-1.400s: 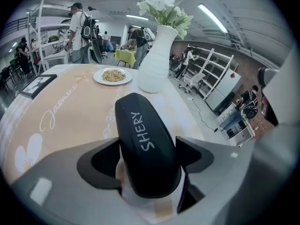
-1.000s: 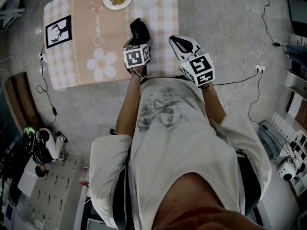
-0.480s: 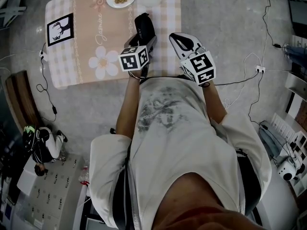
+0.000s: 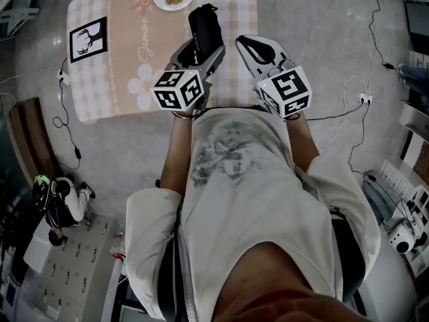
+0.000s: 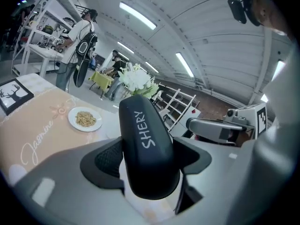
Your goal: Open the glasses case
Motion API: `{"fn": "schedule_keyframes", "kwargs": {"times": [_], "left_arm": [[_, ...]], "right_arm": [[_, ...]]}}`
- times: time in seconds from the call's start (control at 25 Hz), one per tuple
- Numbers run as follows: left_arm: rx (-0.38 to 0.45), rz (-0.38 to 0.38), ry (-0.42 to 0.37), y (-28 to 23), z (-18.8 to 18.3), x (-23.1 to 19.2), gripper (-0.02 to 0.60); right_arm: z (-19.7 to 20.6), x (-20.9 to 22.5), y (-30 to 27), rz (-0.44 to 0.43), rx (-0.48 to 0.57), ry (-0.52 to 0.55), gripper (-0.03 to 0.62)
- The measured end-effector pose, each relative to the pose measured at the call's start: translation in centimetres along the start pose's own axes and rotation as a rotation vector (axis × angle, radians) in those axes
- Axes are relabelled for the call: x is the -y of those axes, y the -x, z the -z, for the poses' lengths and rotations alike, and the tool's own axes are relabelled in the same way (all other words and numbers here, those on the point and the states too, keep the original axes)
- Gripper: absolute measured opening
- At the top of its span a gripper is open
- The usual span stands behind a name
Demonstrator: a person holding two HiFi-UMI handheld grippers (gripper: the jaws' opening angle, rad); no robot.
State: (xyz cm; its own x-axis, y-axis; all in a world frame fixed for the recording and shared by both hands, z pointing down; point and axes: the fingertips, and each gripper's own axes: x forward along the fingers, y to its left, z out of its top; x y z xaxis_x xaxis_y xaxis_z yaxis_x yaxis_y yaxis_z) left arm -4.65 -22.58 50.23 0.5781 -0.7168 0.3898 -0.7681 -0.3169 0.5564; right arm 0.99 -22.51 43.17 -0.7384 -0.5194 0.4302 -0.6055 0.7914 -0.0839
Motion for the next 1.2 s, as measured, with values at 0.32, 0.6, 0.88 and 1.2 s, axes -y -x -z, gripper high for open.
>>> {"fn": "schedule_keyframes", "kwargs": {"times": [0.32,0.6,0.88,1.2], "left_arm": [[0.051,0.073,-0.074,1.7,-2.4,2.6,0.341],[0.073,0.097,-0.132,2.5,-2.8,4.0,0.341],[0.08,0.086,-0.172,3.0,-3.2,4.3,0.341],[0.088,0.084,-0.199,3.3,-3.3,4.6,0.34]], "right_arm": [[-3.0,-0.6,0.0,-0.004,0.019,0.003,0.076],[-3.2,-1.2,0.0,-0.016,0.007,-0.035,0.107],[-3.5,-1.6,0.0,-0.021,0.001,-0.042,0.107],[-3.7,-2.1,-0.1,-0.029,-0.001,-0.04,0.107]]}}
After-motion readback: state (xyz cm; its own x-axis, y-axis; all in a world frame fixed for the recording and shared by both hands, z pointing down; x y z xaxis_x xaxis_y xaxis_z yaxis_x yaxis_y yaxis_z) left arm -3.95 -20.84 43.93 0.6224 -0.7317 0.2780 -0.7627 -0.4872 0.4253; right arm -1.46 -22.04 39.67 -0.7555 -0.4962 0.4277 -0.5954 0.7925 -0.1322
